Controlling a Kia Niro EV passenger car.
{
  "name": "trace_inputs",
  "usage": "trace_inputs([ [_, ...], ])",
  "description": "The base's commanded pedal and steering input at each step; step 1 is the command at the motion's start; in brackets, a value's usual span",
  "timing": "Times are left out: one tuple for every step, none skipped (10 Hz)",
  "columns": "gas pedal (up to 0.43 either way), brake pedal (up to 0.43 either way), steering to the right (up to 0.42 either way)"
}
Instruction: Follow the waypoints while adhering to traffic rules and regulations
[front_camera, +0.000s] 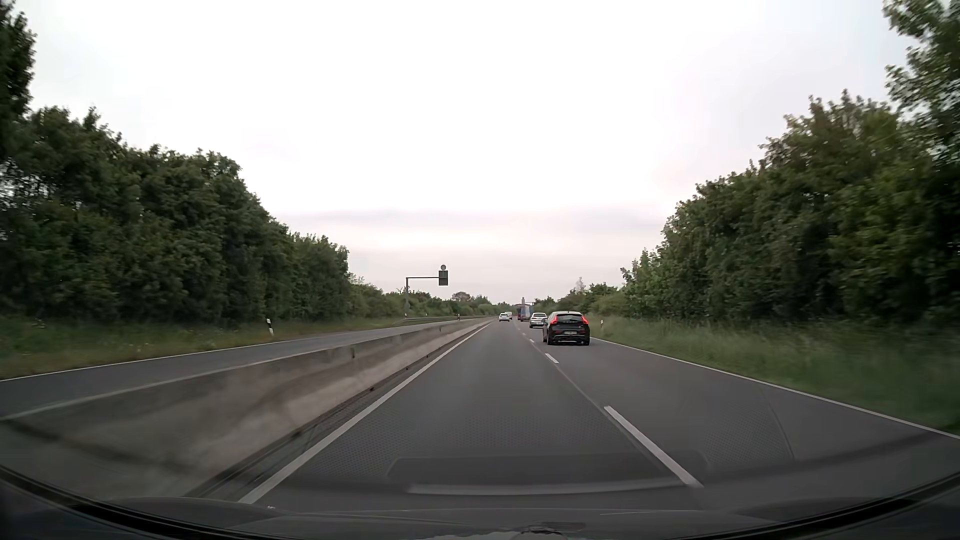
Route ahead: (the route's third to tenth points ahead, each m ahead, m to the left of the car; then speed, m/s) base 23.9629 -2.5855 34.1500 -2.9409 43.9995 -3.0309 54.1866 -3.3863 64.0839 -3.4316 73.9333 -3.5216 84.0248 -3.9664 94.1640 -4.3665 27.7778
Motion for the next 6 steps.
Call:
trace_inputs([
  [0.008,0.000,0.002],
  [0.020,0.000,0.002],
  [0.039,0.000,0.002],
  [0.059,0.000,0.002],
  [0.067,0.000,0.002],
  [0.067,0.000,0.003],
])
